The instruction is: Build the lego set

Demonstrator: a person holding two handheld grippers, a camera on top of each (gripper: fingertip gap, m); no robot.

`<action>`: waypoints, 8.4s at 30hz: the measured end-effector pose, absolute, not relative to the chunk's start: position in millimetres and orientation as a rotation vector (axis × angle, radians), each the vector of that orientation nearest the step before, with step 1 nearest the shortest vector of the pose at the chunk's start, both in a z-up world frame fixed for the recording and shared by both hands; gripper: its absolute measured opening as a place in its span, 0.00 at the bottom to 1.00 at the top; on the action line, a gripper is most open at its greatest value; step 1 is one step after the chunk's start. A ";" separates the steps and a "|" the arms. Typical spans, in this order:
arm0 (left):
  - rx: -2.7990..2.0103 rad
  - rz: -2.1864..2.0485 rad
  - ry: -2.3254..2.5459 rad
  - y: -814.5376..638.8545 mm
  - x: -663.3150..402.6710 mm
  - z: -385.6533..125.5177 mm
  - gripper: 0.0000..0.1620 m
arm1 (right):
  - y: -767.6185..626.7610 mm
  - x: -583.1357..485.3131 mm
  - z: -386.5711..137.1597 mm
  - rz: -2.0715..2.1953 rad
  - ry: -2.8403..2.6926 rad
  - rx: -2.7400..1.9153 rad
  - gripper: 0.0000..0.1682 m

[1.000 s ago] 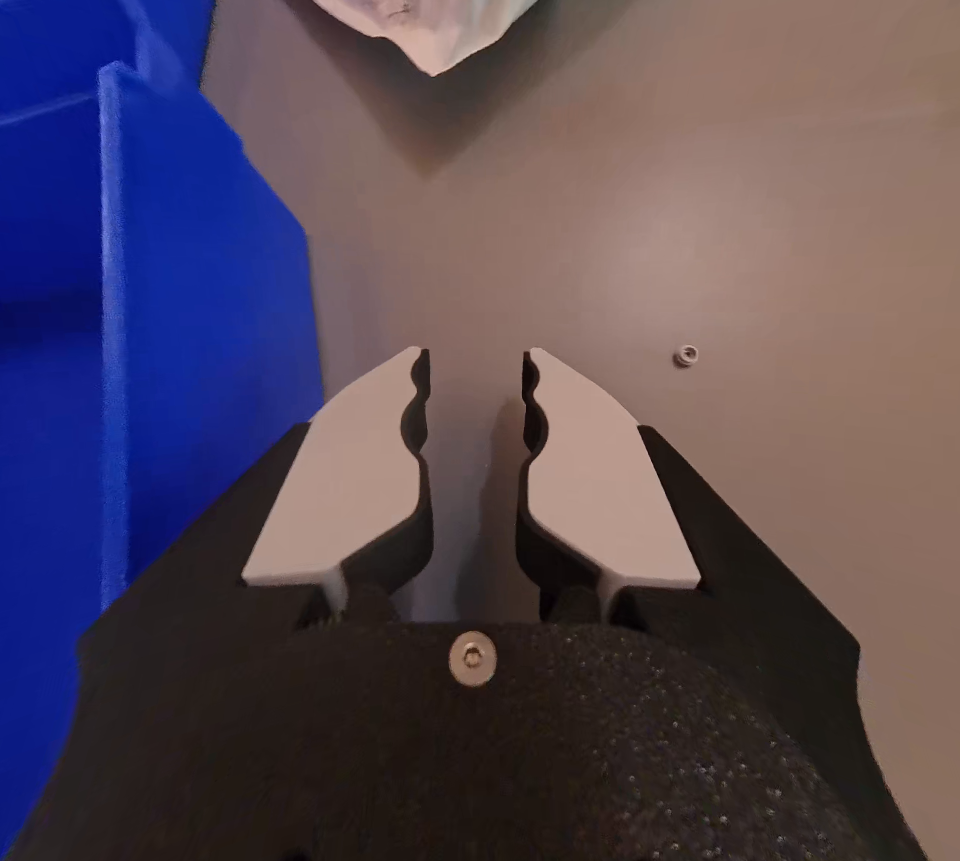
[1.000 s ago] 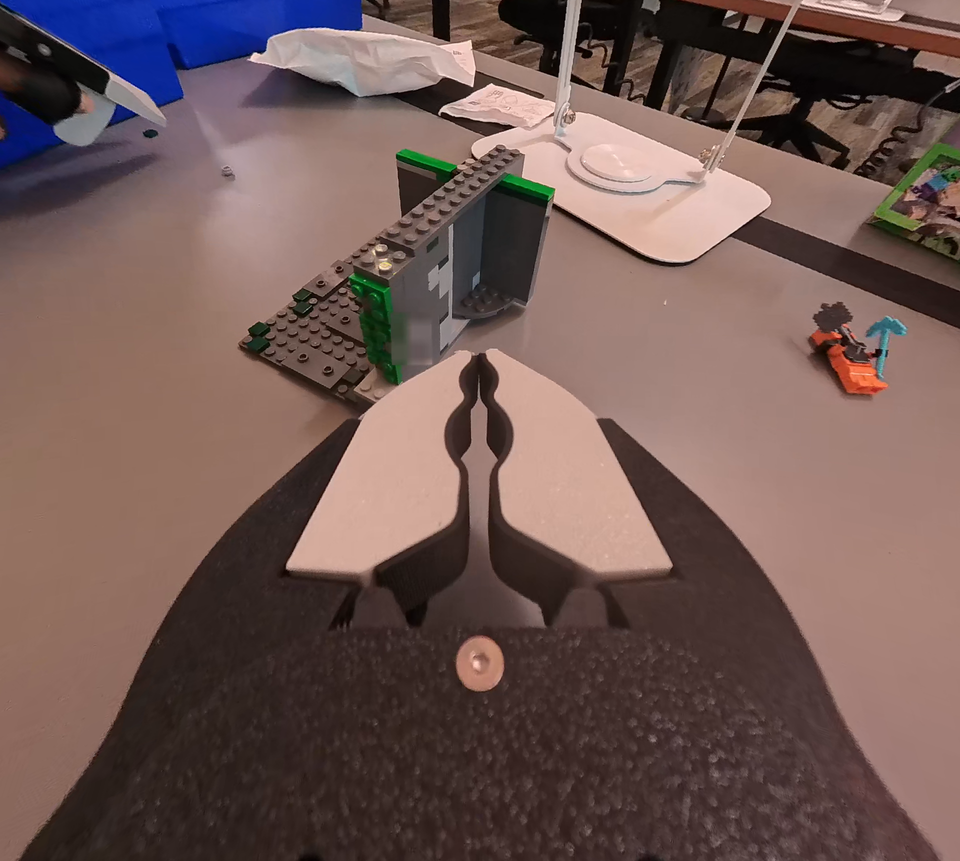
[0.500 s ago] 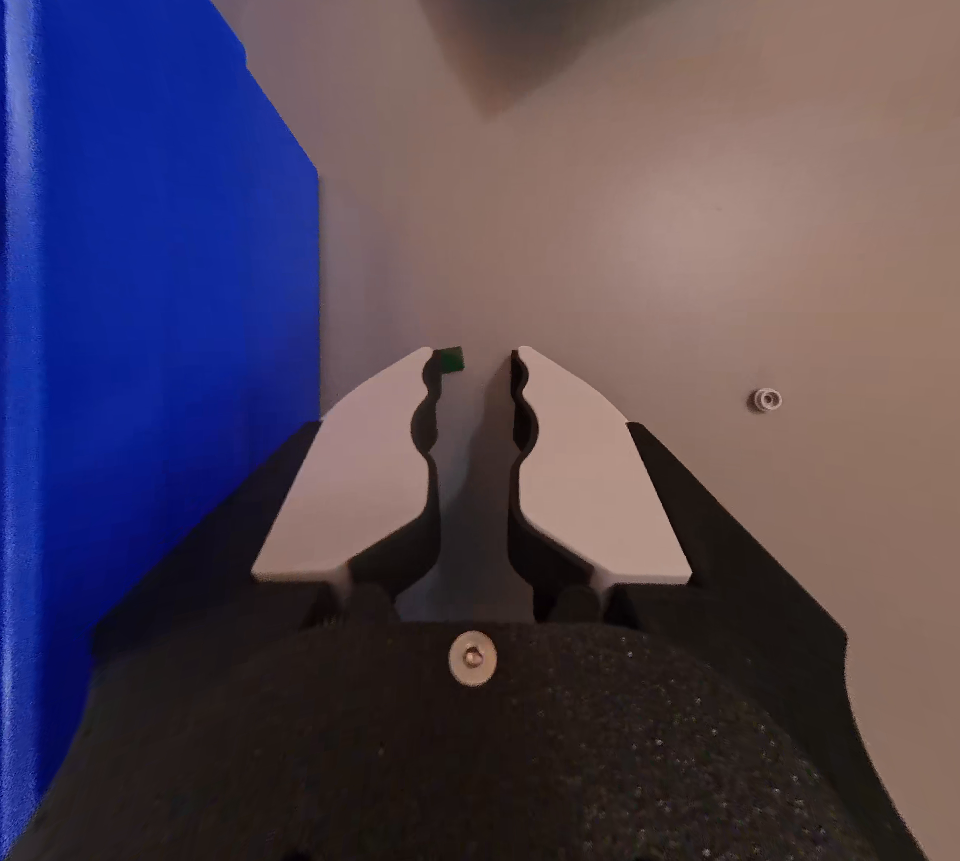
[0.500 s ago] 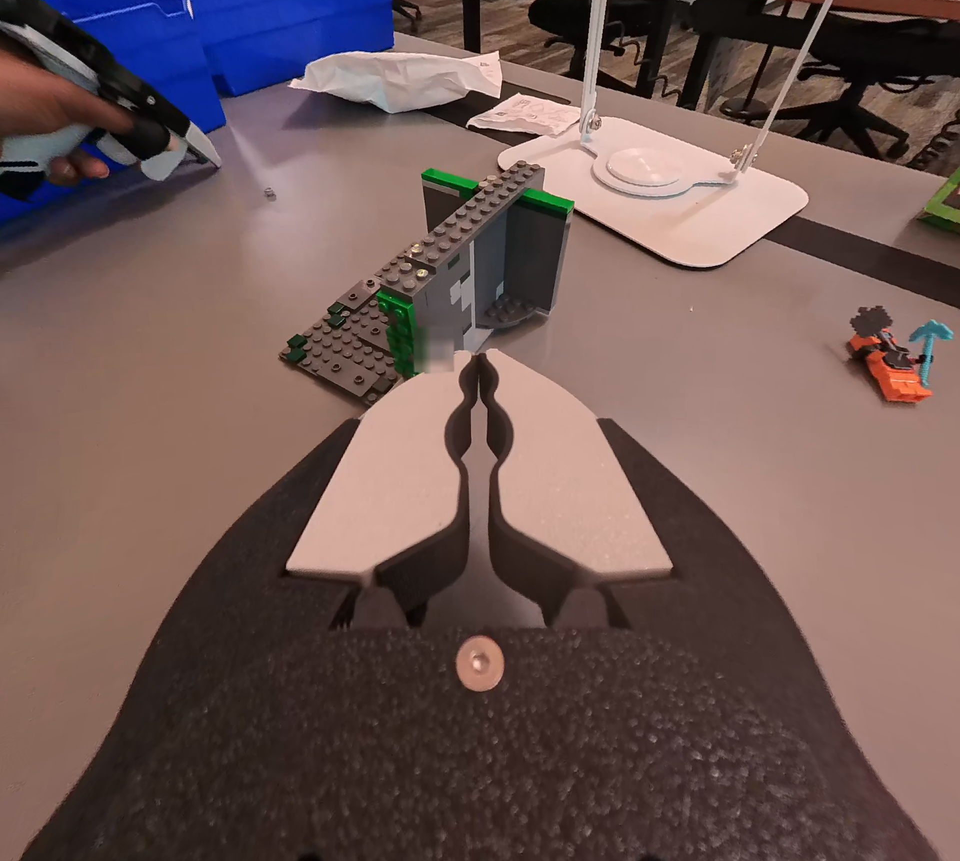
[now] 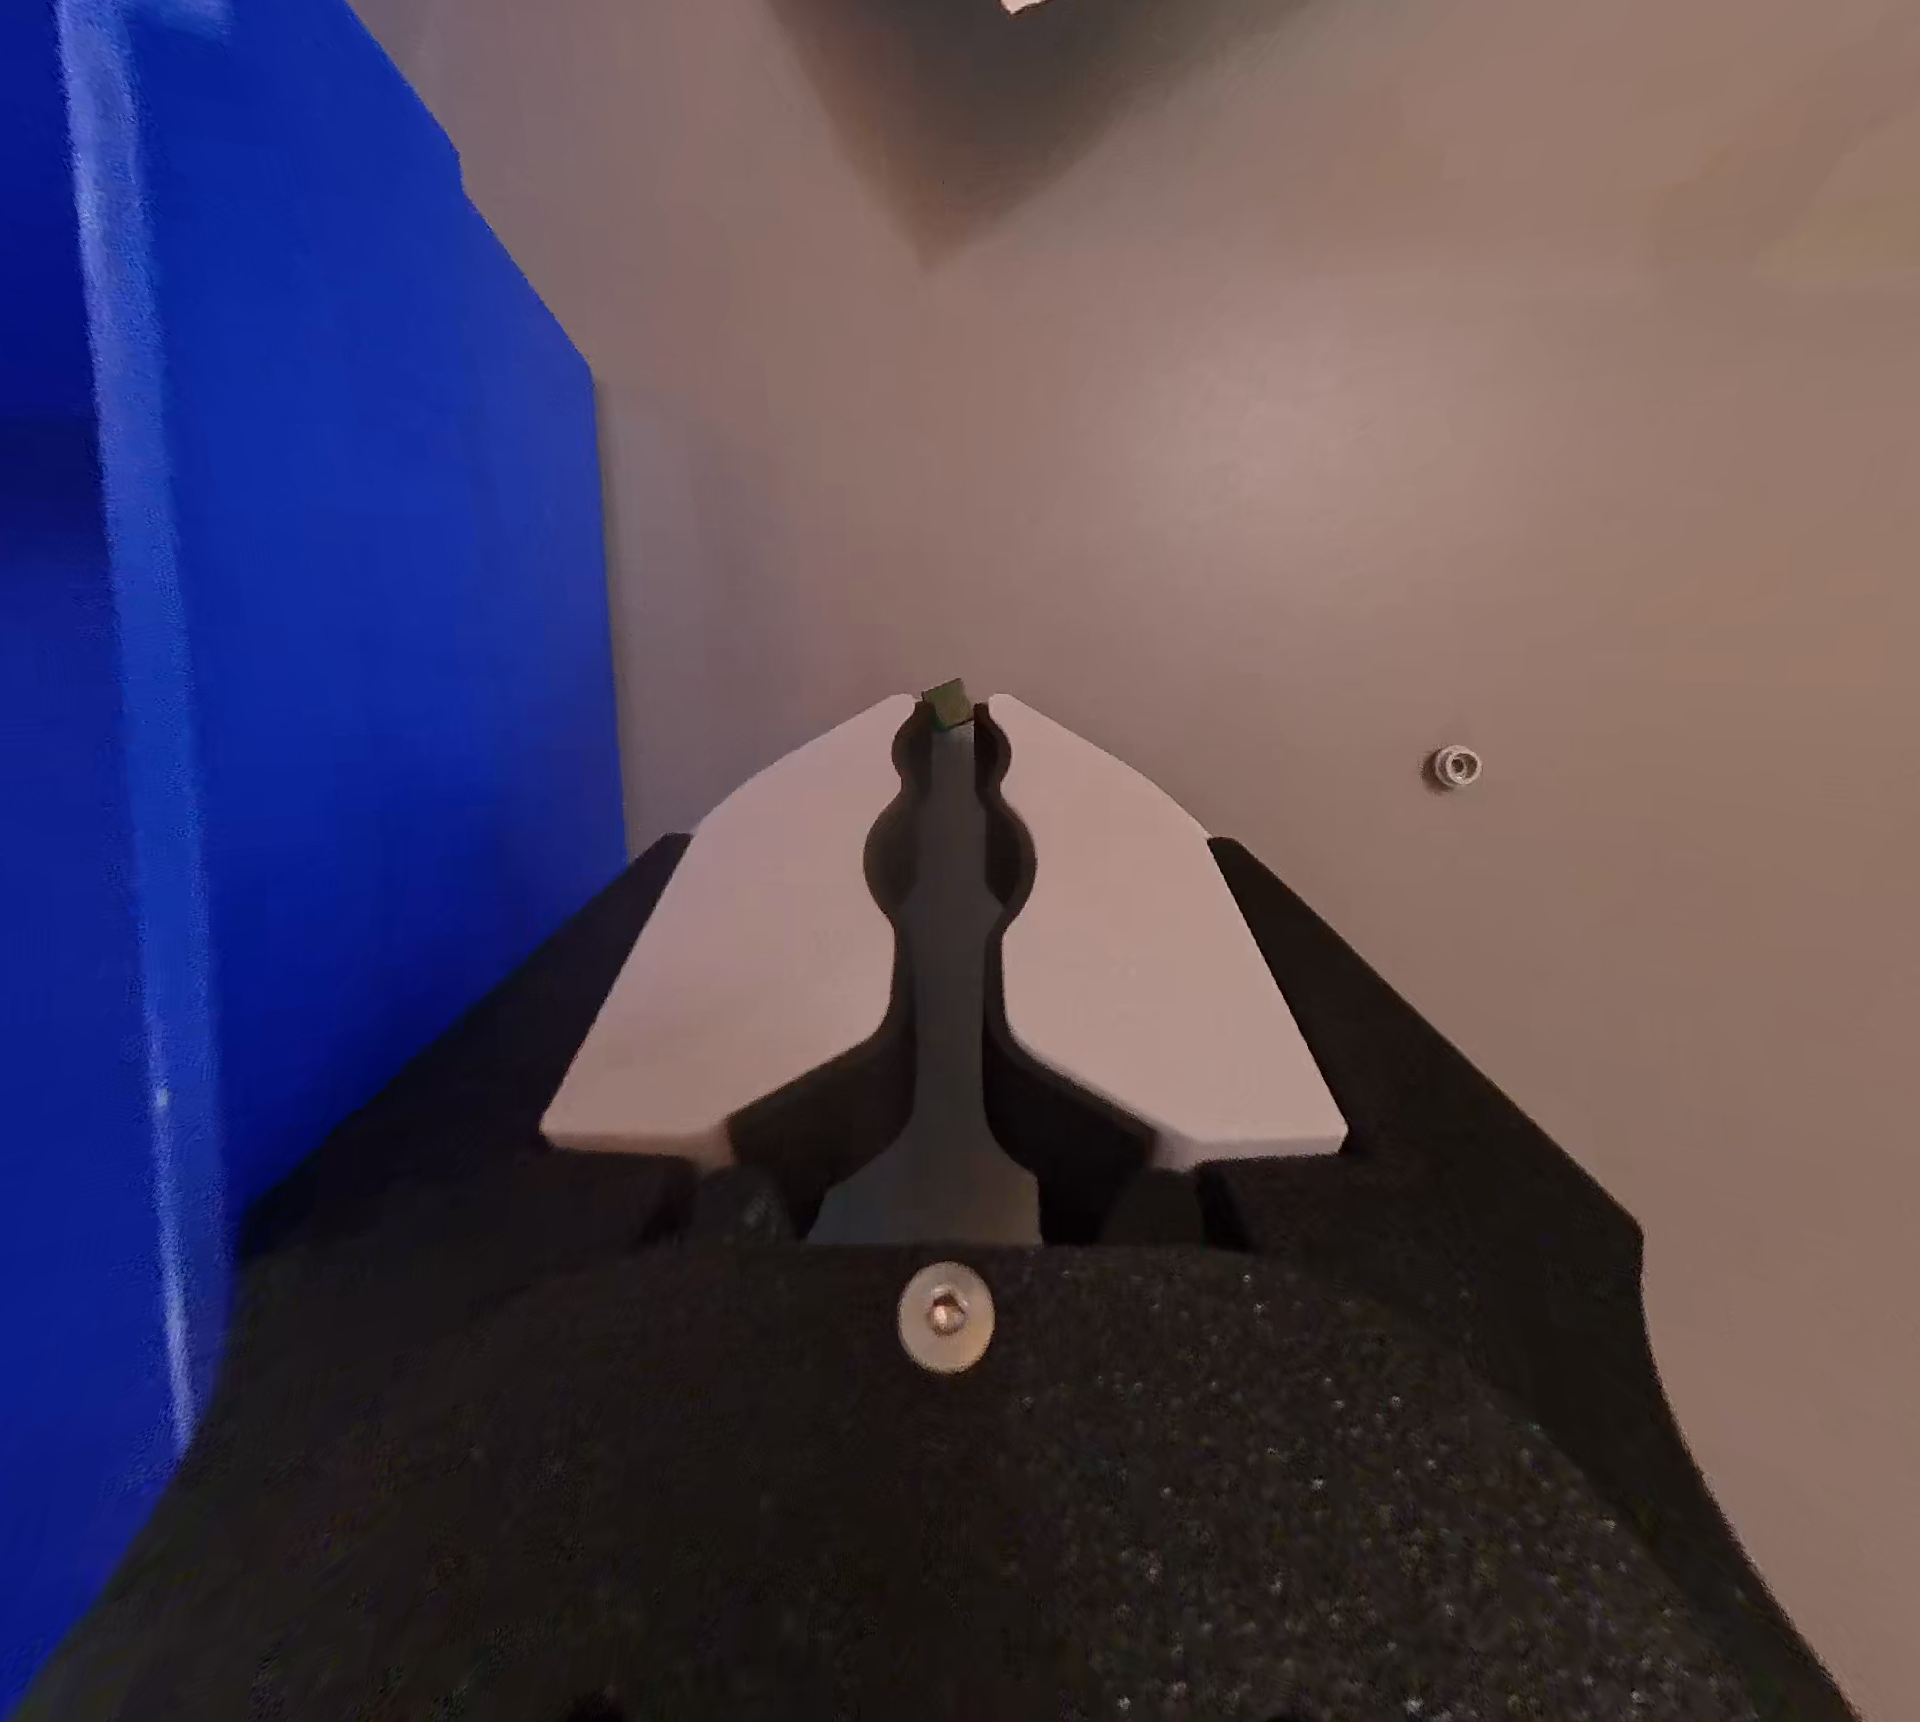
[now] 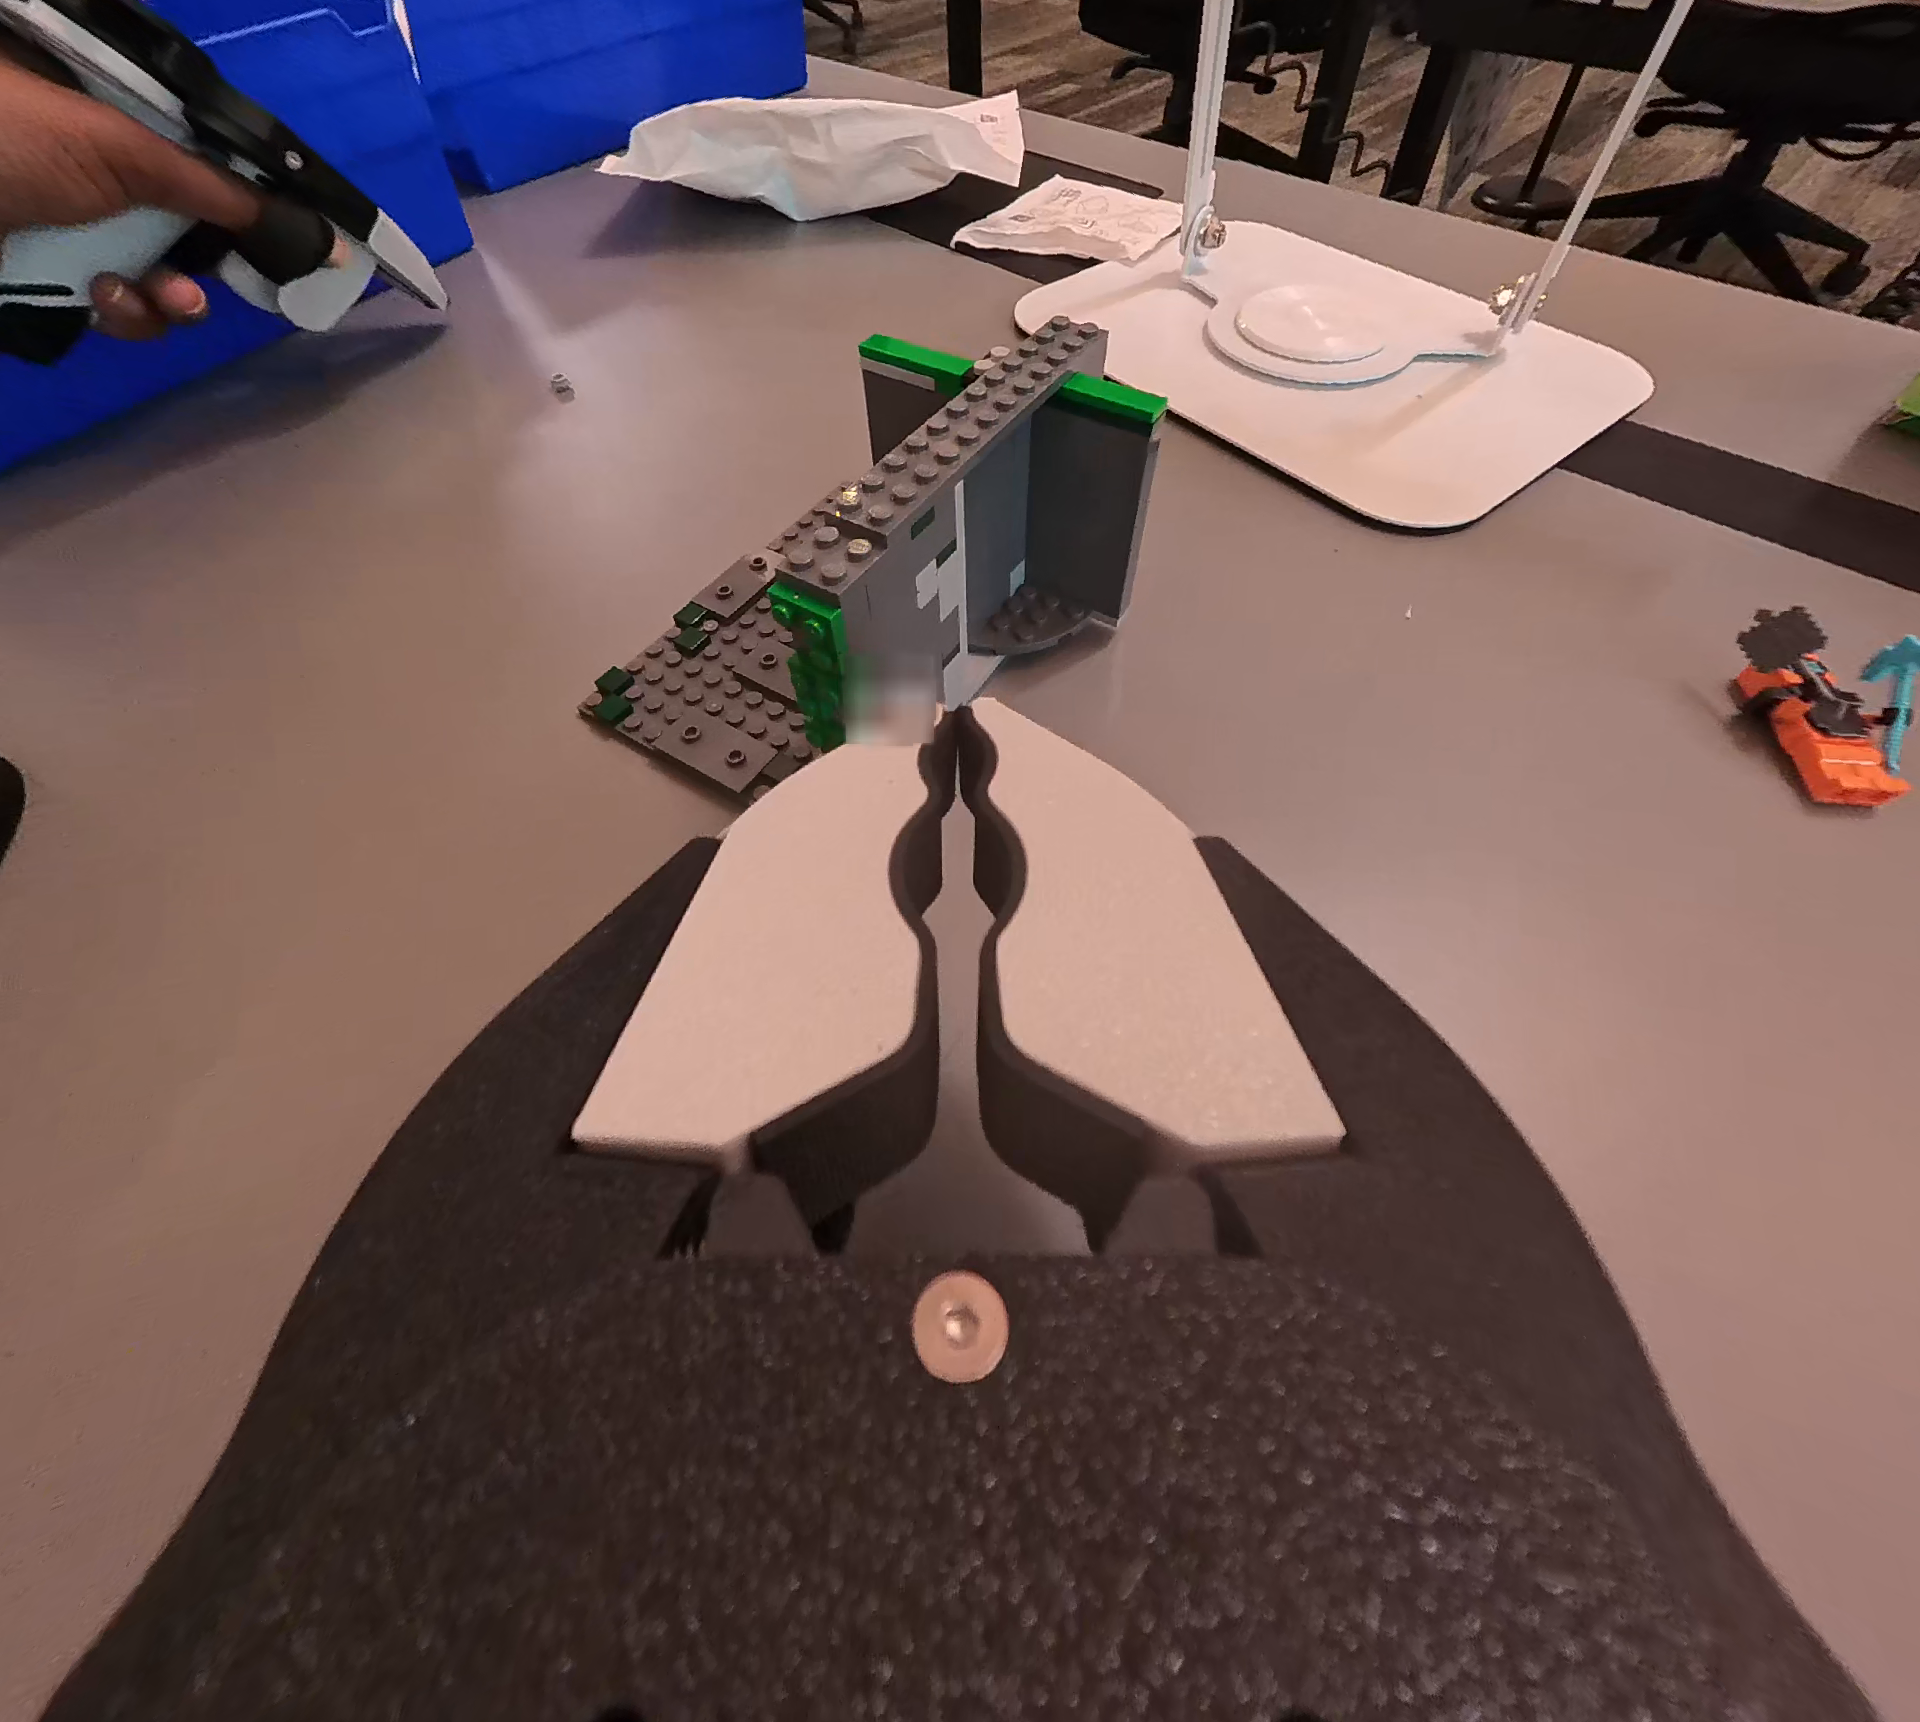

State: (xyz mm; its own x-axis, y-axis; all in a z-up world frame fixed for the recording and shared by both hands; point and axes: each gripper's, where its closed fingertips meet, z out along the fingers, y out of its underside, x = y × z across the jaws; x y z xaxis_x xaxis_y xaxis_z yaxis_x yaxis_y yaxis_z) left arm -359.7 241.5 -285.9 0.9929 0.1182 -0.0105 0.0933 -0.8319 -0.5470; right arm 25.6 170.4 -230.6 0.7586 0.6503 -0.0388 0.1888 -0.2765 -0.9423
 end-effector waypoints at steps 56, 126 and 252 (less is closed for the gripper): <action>-2.306 -0.115 0.374 279.4 -229.9 -247.7 0.03 | 170.2 27.6 -227.4 0.522 -0.643 -1.827 0.00; -1.707 -0.301 0.542 277.8 -122.1 -176.1 0.00 | 457.5 123.3 -121.9 -0.507 -1.612 -1.198 0.09; -1.748 -0.363 0.655 265.3 -100.5 -181.3 0.00 | 397.5 100.7 -103.8 0.068 -1.599 -1.574 0.00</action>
